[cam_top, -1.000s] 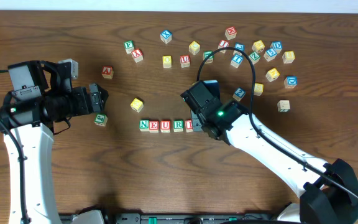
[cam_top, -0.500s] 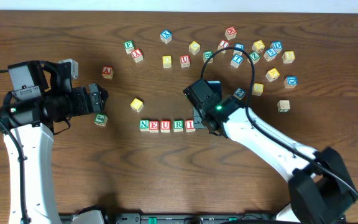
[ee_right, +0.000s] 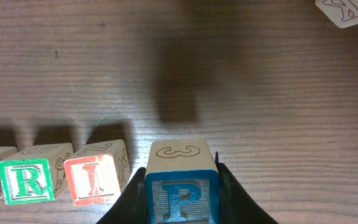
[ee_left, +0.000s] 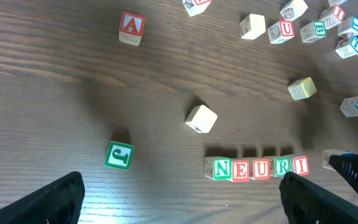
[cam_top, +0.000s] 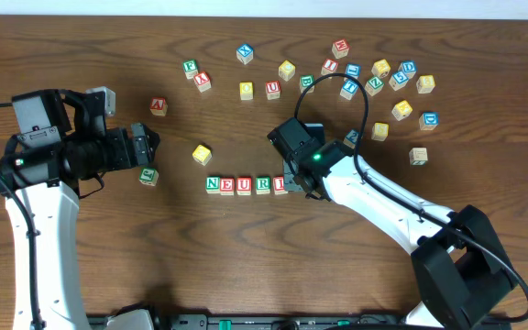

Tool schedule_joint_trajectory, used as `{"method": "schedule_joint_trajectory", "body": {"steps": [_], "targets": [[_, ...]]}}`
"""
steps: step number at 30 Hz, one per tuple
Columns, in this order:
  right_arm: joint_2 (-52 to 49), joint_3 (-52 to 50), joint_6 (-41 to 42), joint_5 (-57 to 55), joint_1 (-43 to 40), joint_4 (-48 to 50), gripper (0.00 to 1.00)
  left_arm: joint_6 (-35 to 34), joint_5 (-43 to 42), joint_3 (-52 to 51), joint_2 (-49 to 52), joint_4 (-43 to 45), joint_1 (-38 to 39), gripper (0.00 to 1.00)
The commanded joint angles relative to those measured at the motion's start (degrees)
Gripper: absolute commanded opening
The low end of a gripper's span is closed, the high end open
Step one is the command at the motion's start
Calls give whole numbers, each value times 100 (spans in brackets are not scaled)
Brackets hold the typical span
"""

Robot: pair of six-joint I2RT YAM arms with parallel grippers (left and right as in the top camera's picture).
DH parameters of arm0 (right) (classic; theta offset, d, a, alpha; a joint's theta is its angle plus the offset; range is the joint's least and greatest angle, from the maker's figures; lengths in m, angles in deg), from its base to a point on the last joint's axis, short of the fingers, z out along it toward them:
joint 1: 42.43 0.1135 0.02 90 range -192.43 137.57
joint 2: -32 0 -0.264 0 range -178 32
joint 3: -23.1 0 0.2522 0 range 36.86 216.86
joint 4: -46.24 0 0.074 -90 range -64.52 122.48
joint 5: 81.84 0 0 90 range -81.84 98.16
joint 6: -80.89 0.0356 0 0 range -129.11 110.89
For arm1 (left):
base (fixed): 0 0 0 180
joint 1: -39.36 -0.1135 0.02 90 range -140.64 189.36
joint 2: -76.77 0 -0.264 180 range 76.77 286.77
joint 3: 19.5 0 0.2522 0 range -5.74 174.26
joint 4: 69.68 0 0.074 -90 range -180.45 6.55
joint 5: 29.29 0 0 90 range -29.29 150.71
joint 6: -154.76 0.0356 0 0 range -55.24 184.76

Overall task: Spell out NEURIPS
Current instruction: 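Carry the blue P block to the right end of the row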

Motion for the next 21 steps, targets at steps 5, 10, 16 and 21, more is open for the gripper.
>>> {"method": "schedule_joint_trajectory", "body": {"steps": [5, 10, 16, 21], "targets": [[-229, -33, 129, 57, -24, 94, 11, -28, 31, 116, -24, 0, -22, 99], [-289, -33, 127, 79, -24, 116, 11, -28, 31, 116, -24, 0, -22, 99], [-374, -33, 129, 81, -9, 138, 10, -28, 31, 116, -24, 0, -22, 99], [-435, -37, 146, 146, -2, 140, 11, -28, 31, 116, -24, 0, -22, 99]]}}
